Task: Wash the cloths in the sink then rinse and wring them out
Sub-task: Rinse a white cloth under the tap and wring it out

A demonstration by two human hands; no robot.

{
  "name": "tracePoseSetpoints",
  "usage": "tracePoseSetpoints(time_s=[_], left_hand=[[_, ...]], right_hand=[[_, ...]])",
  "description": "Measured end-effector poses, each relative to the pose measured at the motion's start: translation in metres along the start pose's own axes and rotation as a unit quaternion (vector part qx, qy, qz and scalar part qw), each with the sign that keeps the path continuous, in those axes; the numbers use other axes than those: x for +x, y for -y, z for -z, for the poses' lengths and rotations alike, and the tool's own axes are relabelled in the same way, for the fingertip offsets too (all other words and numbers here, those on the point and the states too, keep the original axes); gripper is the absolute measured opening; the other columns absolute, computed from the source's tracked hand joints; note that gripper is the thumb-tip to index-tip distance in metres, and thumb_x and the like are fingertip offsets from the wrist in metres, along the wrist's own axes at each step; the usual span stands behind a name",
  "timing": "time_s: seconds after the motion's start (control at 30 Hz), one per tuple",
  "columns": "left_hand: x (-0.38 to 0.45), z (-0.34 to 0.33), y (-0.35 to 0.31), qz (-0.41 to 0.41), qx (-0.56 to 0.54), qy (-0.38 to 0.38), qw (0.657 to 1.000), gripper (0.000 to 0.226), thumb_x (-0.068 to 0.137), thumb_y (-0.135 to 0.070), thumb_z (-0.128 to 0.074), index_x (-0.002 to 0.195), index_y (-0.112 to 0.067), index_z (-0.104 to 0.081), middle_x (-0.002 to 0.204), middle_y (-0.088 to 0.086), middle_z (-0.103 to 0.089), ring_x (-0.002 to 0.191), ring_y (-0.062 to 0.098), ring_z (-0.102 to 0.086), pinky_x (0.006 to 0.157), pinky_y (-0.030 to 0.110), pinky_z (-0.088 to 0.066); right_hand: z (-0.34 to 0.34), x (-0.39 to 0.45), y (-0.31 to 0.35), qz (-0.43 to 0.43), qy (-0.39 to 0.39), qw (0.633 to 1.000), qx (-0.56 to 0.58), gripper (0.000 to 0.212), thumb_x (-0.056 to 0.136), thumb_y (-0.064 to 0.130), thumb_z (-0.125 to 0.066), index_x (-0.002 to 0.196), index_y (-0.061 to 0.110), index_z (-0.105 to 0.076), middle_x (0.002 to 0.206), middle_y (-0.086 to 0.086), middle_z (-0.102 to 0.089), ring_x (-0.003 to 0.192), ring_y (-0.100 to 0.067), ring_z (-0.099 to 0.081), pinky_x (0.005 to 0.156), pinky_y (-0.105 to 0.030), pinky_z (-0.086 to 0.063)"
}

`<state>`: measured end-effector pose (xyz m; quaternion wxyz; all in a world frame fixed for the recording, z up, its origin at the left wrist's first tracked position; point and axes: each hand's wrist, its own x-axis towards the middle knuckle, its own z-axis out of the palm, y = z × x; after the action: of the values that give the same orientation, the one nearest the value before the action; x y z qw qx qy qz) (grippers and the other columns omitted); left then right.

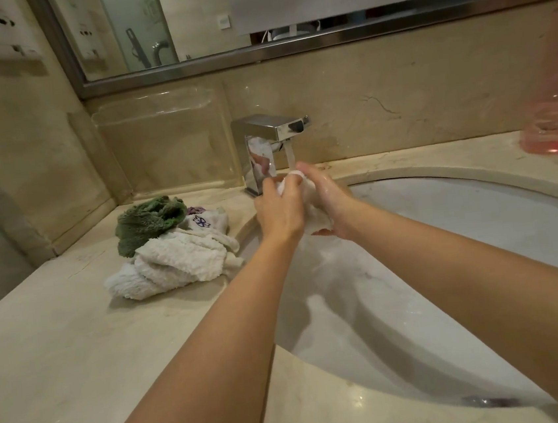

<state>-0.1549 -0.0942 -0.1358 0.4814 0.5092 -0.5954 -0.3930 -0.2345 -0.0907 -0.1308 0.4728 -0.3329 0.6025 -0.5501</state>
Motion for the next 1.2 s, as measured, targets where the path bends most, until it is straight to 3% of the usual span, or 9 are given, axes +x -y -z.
tracePoseSetpoints(time_s=[0.13, 0.23, 0.3, 0.47, 0.73, 0.87, 1.0, 1.13, 1.2], left_hand=[[-0.003, 0.003, -0.003, 0.013, -0.021, -0.008, 1.0, 0.03, 0.097, -0.039, -0.04, 0.107, -0.014, -0.054, 0.107, 0.006, -0.057, 0.099, 0.024, -0.055, 0.081, 0.035, -0.043], [-0.002, 0.004, -0.005, 0.045, -0.051, -0.006, 0.998, 0.032, 0.096, -0.033, -0.038, 0.093, -0.013, -0.062, 0.096, 0.009, -0.062, 0.093, 0.027, -0.06, 0.067, 0.035, -0.048], [0.0, 0.006, -0.005, 0.096, -0.089, -0.008, 0.991, 0.031, 0.097, -0.033, -0.036, 0.089, -0.015, -0.061, 0.098, 0.011, -0.064, 0.093, 0.03, -0.062, 0.054, 0.031, -0.048], [0.008, 0.009, 0.003, 0.21, -0.159, 0.022, 0.964, 0.041, 0.101, -0.04, -0.031, 0.118, -0.018, -0.061, 0.11, 0.009, -0.067, 0.096, 0.031, -0.064, 0.054, 0.033, -0.049], [0.008, 0.016, 0.001, 0.276, -0.151, 0.094, 0.945, 0.031, 0.097, -0.025, -0.039, 0.084, -0.015, -0.064, 0.074, 0.007, -0.068, 0.066, 0.025, -0.063, 0.055, 0.029, -0.048], [0.013, 0.017, 0.003, 0.283, -0.167, 0.112, 0.938, 0.035, 0.098, -0.03, -0.038, 0.085, -0.015, -0.066, 0.067, 0.007, -0.07, 0.062, 0.022, -0.065, 0.05, 0.027, -0.047], [0.012, 0.02, 0.003, 0.326, -0.23, 0.115, 0.91, 0.034, 0.094, -0.032, -0.039, 0.088, -0.01, -0.065, 0.077, 0.011, -0.069, 0.075, 0.025, -0.063, 0.069, 0.035, -0.049], [0.013, 0.028, 0.003, 0.343, -0.324, 0.166, 0.866, 0.046, 0.083, -0.035, -0.041, 0.113, -0.003, -0.057, 0.119, 0.021, -0.06, 0.114, 0.043, -0.053, 0.101, 0.066, -0.03], [0.013, 0.027, 0.004, 0.335, -0.331, 0.218, 0.855, 0.059, 0.083, -0.045, -0.044, 0.122, -0.003, -0.056, 0.125, 0.023, -0.059, 0.119, 0.047, -0.05, 0.101, 0.075, -0.021]], right_hand=[[-0.005, 0.009, -0.007, 0.091, -0.128, 0.98, -0.122, 0.039, 0.087, 0.056, -0.056, 0.094, 0.018, -0.065, 0.095, -0.001, -0.063, 0.097, -0.026, -0.06, 0.08, -0.032, -0.049], [-0.006, 0.011, -0.006, 0.151, -0.16, 0.964, -0.151, 0.034, 0.084, 0.041, -0.064, 0.06, 0.019, -0.054, 0.066, 0.002, -0.059, 0.07, -0.022, -0.057, 0.061, -0.029, -0.039], [-0.009, 0.011, -0.006, 0.2, -0.164, 0.948, -0.188, 0.035, 0.083, 0.034, -0.064, 0.054, 0.017, -0.052, 0.056, 0.001, -0.054, 0.059, -0.019, -0.051, 0.058, -0.03, -0.038], [-0.011, 0.007, -0.008, 0.344, -0.141, 0.891, -0.26, 0.027, 0.084, 0.026, -0.058, 0.06, 0.014, -0.059, 0.058, -0.001, -0.055, 0.065, -0.024, -0.055, 0.056, -0.03, -0.039], [-0.008, 0.008, -0.012, 0.492, -0.084, 0.824, -0.269, 0.027, 0.07, 0.04, -0.035, 0.058, 0.019, -0.045, 0.048, 0.004, -0.037, 0.053, -0.022, -0.039, 0.052, -0.03, -0.028], [-0.003, 0.007, -0.017, 0.492, -0.104, 0.825, -0.256, 0.04, 0.071, 0.041, -0.034, 0.064, 0.01, -0.058, 0.058, -0.004, -0.052, 0.059, -0.026, -0.05, 0.056, -0.035, -0.04], [0.005, 0.005, -0.019, 0.425, -0.114, 0.867, -0.234, 0.013, 0.082, 0.029, -0.05, 0.085, 0.017, -0.055, 0.075, 0.001, -0.058, 0.072, -0.023, -0.056, 0.063, -0.038, -0.048], [0.009, 0.005, -0.018, 0.353, -0.14, 0.911, -0.159, 0.028, 0.086, 0.015, -0.062, 0.111, 0.013, -0.05, 0.091, 0.004, -0.053, 0.08, -0.016, -0.053, 0.065, -0.027, -0.044], [0.009, 0.004, -0.014, 0.318, -0.158, 0.93, -0.095, 0.031, 0.085, 0.016, -0.064, 0.112, 0.016, -0.049, 0.099, 0.001, -0.054, 0.088, -0.017, -0.053, 0.069, -0.024, -0.041]])
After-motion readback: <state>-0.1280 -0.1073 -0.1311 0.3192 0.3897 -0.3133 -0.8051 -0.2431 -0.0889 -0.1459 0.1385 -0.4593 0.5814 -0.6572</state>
